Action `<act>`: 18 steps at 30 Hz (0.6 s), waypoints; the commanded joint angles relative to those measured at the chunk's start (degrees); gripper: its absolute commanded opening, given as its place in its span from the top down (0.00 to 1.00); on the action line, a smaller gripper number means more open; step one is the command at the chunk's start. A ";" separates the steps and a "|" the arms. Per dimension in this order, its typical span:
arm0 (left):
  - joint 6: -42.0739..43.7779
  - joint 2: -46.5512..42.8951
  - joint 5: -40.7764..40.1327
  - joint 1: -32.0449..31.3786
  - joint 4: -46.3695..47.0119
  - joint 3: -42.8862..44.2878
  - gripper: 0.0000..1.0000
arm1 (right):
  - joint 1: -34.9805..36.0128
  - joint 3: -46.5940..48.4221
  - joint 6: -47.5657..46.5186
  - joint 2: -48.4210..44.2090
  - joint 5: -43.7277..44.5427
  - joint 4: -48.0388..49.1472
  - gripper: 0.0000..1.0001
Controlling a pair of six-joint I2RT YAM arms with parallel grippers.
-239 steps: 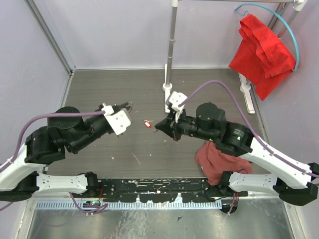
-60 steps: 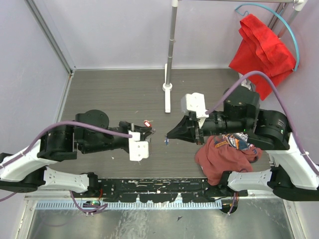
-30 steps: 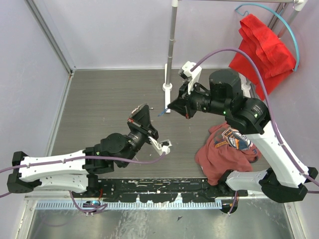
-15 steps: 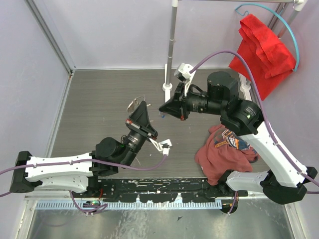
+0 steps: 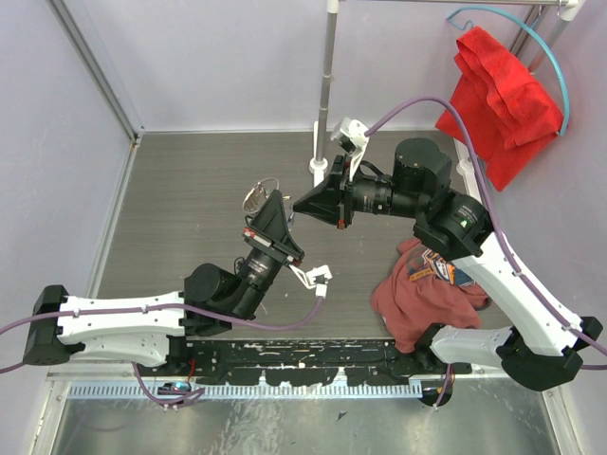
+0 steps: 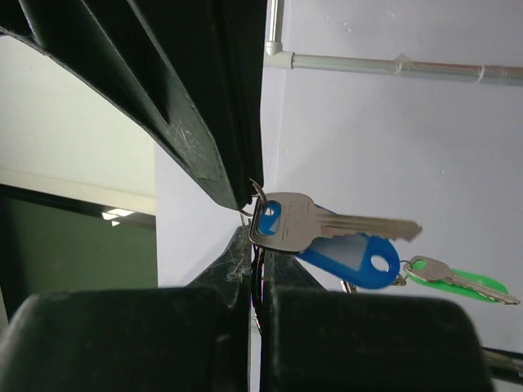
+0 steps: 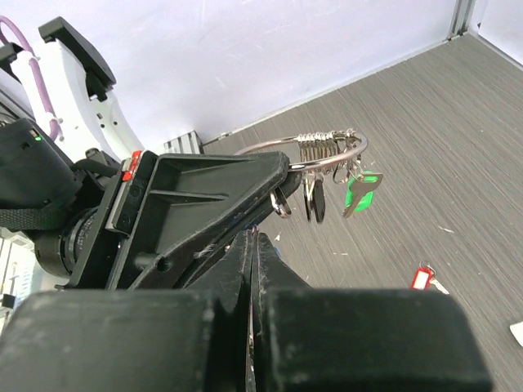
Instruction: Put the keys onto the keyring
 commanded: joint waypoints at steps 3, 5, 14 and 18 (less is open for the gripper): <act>1.25 -0.24 1.37 -0.62 4.19 -0.53 1.00 | -0.28 0.42 2.26 -2.35 0.34 5.50 1.00; 1.21 -0.14 1.42 -0.67 4.17 -0.64 1.00 | -0.28 0.55 2.67 -2.34 0.61 5.59 1.00; 1.77 0.12 1.50 -1.19 4.17 -0.89 1.00 | -0.36 0.55 5.60 -1.09 0.65 7.11 0.99; 2.15 0.46 1.51 -1.31 4.15 -0.90 1.00 | -0.34 0.77 6.31 -0.73 1.47 7.06 0.99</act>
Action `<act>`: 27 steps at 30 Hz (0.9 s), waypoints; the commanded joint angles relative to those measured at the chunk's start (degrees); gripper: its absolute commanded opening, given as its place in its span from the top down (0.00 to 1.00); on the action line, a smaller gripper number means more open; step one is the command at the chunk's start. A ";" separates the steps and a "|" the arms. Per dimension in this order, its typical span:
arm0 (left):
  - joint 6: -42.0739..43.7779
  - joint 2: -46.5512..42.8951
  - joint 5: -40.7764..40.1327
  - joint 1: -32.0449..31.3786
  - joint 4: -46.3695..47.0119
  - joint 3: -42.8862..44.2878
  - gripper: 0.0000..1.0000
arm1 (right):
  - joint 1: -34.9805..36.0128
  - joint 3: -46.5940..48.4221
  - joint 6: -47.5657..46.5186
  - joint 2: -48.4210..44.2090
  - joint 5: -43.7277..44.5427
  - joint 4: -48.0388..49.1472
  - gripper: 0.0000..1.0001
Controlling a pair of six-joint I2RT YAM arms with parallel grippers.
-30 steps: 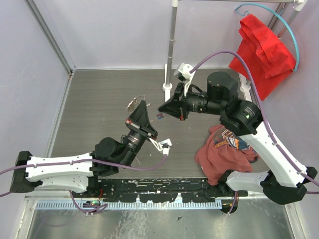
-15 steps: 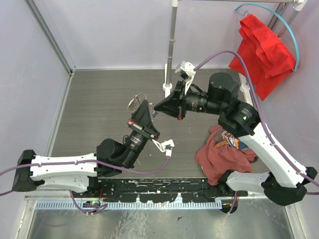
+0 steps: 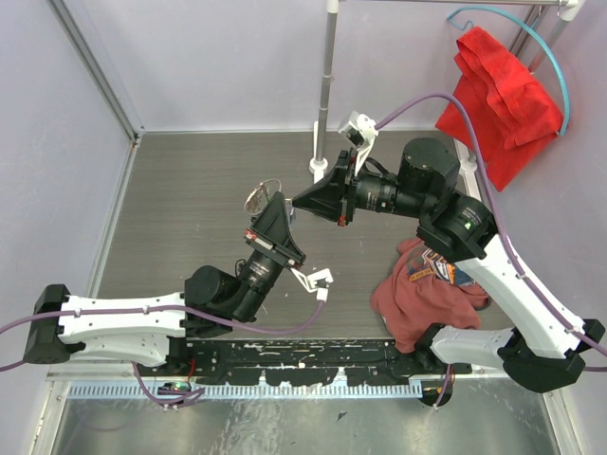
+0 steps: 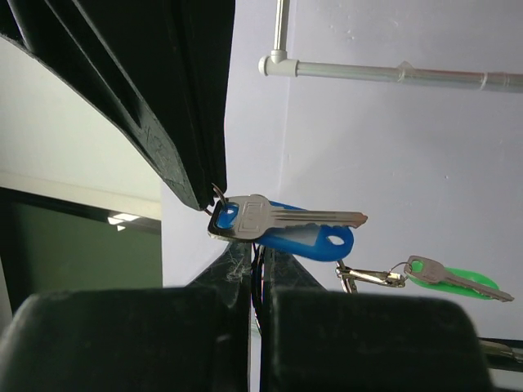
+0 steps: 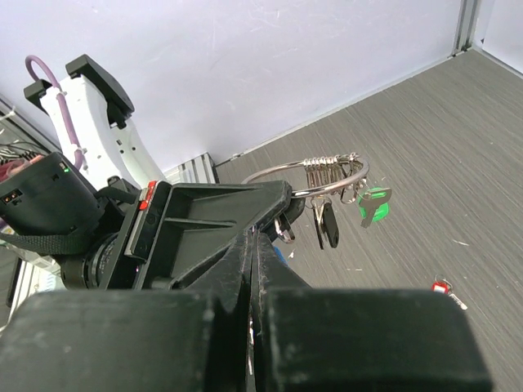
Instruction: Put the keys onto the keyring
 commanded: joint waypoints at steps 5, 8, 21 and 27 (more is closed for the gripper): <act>1.12 0.45 1.06 -0.49 2.92 -0.61 1.00 | -0.34 0.81 2.13 0.49 2.18 3.08 0.99; 1.32 0.56 0.98 -0.56 3.13 -0.64 1.00 | -0.32 0.98 2.13 0.47 3.57 2.28 0.99; 2.60 1.94 -0.22 -0.56 4.27 0.26 1.00 | -0.32 1.76 2.93 0.99 4.61 -0.18 0.99; 3.24 2.53 -0.38 -0.55 4.99 0.57 1.00 | -0.37 1.95 3.32 1.37 4.37 -0.39 0.99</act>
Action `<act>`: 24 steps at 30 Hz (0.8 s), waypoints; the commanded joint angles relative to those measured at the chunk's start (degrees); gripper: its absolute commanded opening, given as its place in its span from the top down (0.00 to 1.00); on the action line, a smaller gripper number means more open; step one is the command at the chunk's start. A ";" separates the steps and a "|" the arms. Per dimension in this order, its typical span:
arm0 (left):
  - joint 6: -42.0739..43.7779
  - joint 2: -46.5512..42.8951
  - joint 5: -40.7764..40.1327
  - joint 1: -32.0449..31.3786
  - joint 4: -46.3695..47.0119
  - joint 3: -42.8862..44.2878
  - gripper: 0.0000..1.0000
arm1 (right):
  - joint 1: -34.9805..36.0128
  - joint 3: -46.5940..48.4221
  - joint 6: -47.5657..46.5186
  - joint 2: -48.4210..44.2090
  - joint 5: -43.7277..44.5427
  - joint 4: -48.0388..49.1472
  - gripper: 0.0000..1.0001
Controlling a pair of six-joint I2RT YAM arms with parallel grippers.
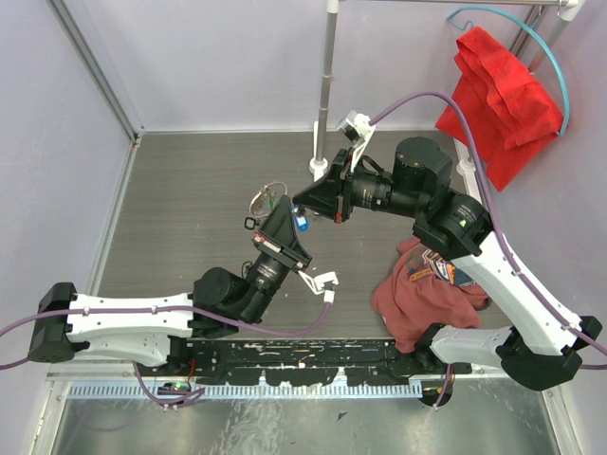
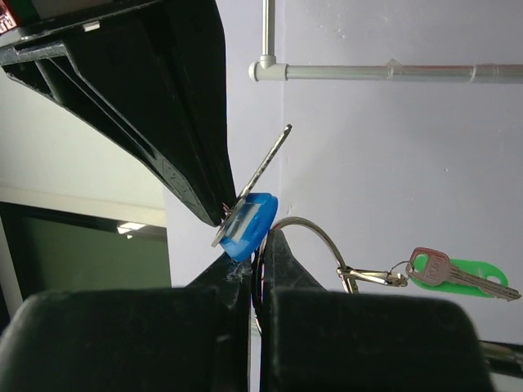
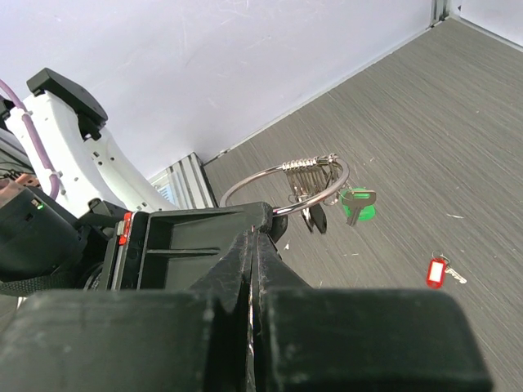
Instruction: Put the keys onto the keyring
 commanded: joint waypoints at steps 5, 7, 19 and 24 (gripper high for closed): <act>1.49 0.50 0.11 -0.34 4.20 1.52 1.00 | -0.34 1.99 0.80 0.07 0.63 0.41 0.99; 1.55 0.78 -0.08 -0.35 4.48 1.86 1.00 | -0.31 1.84 0.80 -0.28 1.09 -0.16 0.99; 2.50 1.65 -0.62 -0.25 5.54 2.37 1.00 | -0.36 1.69 1.38 -1.10 2.11 -1.37 0.99; 2.46 1.73 -0.59 -0.10 5.52 2.44 1.00 | -0.36 1.35 1.68 -1.97 2.07 -1.74 0.99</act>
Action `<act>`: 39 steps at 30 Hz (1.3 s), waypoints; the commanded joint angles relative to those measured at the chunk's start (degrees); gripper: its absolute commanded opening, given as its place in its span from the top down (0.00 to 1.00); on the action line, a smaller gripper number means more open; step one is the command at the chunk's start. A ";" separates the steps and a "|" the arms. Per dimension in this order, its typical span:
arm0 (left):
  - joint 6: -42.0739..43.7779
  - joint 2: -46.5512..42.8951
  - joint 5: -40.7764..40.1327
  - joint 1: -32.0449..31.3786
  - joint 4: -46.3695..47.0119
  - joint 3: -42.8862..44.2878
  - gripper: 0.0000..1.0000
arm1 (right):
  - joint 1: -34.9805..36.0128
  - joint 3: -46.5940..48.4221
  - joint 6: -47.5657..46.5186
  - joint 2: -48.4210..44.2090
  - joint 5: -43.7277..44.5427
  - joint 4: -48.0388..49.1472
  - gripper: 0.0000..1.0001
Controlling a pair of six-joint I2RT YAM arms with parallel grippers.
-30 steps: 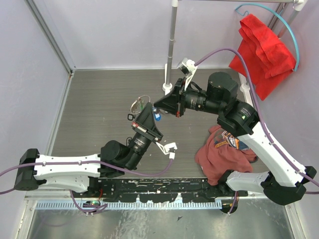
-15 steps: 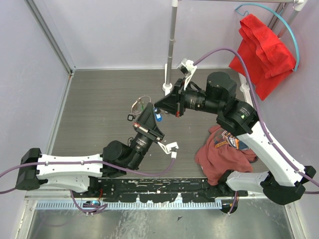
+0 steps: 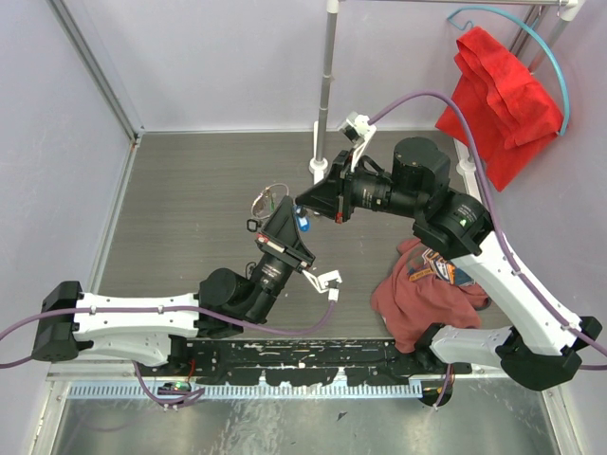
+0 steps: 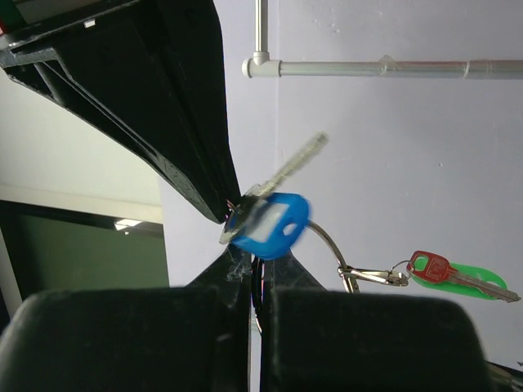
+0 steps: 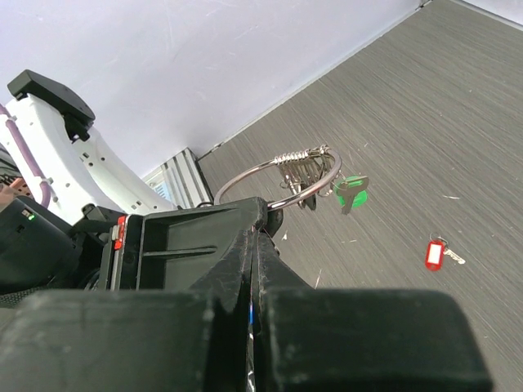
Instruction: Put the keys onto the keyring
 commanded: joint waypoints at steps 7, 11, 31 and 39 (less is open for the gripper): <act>2.28 -0.01 1.01 0.01 3.79 2.58 1.00 | -0.10 1.22 0.99 -2.88 -0.05 -0.37 1.00; 2.24 0.13 1.17 0.03 3.85 2.44 1.00 | -0.10 1.06 1.10 -2.92 0.35 -0.48 0.99; 2.83 0.66 1.29 -0.01 4.13 2.28 1.00 | -0.09 1.57 4.48 -1.79 3.87 -1.16 0.99; 3.64 1.40 1.01 0.00 4.84 2.52 1.00 | -0.09 1.93 4.76 -1.60 4.05 -2.07 0.99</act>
